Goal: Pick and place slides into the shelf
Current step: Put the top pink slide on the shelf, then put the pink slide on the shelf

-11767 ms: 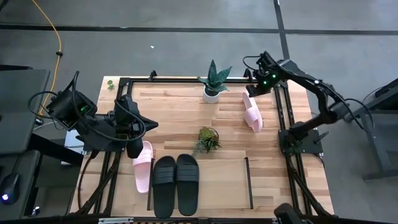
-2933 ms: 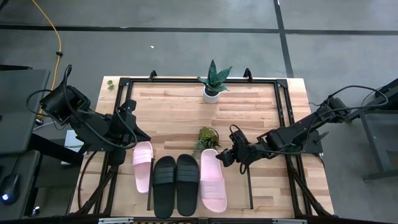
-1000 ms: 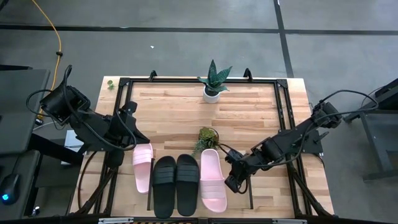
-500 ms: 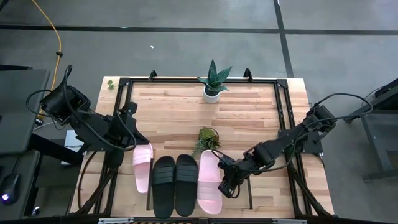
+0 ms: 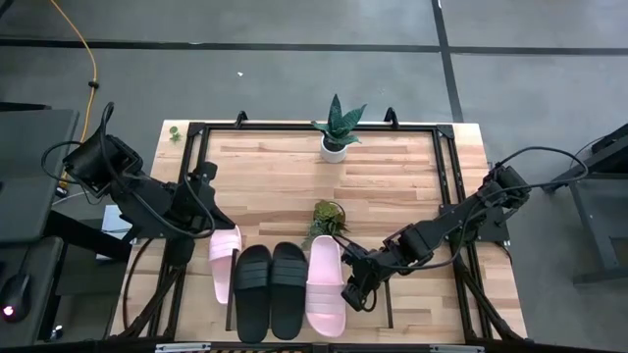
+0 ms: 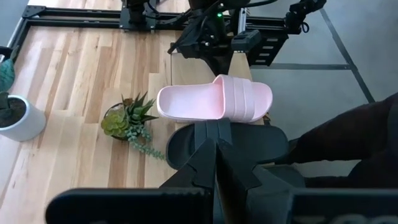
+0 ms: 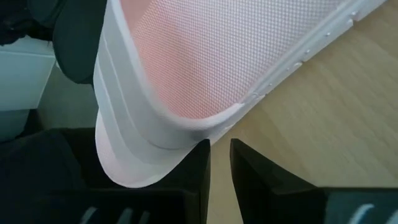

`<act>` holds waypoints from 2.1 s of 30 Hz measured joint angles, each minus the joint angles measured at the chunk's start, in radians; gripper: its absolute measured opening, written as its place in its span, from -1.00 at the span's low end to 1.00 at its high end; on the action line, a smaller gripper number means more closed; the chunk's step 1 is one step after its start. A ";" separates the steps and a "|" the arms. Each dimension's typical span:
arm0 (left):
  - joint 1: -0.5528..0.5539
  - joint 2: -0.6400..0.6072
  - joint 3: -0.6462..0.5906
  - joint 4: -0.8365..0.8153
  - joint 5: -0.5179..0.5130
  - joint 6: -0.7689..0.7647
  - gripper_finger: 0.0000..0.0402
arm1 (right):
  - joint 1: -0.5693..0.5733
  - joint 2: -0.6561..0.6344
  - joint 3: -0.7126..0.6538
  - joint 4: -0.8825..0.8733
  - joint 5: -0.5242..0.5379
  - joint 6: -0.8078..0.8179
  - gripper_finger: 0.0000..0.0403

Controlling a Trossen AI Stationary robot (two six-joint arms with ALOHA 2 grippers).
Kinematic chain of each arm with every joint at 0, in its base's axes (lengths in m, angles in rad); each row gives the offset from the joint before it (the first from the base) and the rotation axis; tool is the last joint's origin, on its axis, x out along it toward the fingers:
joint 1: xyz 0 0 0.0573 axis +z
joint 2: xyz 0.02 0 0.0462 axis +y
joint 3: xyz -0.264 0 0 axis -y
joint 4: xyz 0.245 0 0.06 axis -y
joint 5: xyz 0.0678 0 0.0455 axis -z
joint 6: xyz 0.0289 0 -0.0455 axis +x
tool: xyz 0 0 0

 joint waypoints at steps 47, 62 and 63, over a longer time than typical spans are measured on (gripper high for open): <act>0.239 -0.388 -0.593 -0.001 0.393 -0.261 -0.99 | -0.094 -0.320 0.000 -0.107 0.226 -0.348 -0.74; 0.242 -0.552 -0.934 0.000 0.309 -0.473 -0.99 | -0.109 -0.319 0.000 -0.245 0.215 -0.330 -0.74; 0.242 -0.557 -0.950 0.000 0.315 -0.472 -0.99 | -0.112 -0.319 0.000 -0.248 0.215 -0.338 -0.74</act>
